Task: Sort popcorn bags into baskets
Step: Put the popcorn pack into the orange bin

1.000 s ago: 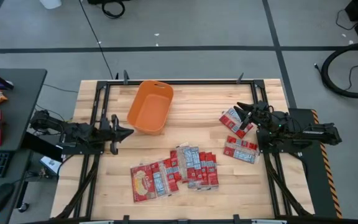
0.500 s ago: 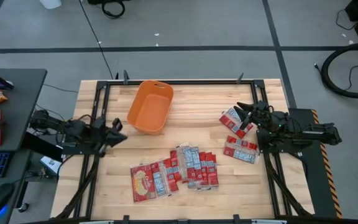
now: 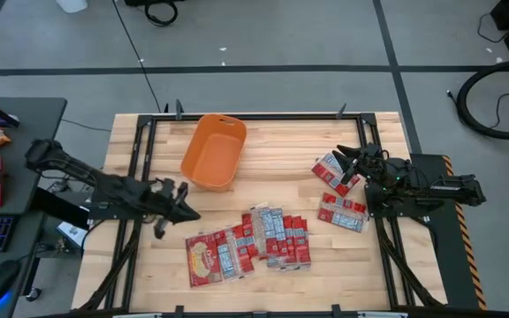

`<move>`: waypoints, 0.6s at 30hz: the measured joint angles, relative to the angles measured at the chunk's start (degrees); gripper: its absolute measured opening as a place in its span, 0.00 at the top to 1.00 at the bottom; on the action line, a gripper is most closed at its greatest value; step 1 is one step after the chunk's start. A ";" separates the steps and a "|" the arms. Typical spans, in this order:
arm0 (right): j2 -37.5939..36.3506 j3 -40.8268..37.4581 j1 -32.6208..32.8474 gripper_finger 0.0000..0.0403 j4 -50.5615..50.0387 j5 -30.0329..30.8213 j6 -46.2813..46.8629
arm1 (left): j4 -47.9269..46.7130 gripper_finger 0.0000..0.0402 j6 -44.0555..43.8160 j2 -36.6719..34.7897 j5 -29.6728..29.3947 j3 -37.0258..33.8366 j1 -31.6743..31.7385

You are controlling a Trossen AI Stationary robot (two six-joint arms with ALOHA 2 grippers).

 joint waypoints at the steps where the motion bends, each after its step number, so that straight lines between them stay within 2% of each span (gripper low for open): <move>1: 0.00 0.00 0.02 0.60 0.00 0.00 0.00 | 0.02 0.97 0.13 2.78 -0.01 1.15 0.00; 6: 0.02 0.00 0.00 0.60 0.00 0.00 0.00 | -0.20 0.95 -1.31 17.19 -0.38 8.42 0.90; 10: 0.01 0.00 0.02 0.60 0.00 0.00 0.00 | -1.82 0.89 -2.88 28.69 -0.15 15.70 2.71; 14: 0.01 0.00 0.00 0.60 0.02 0.00 0.00 | -7.62 0.80 -2.82 38.55 0.75 23.91 5.05; 18: 0.02 0.00 0.00 0.60 0.00 0.00 -0.01 | -16.38 0.72 1.55 46.38 1.33 31.47 6.66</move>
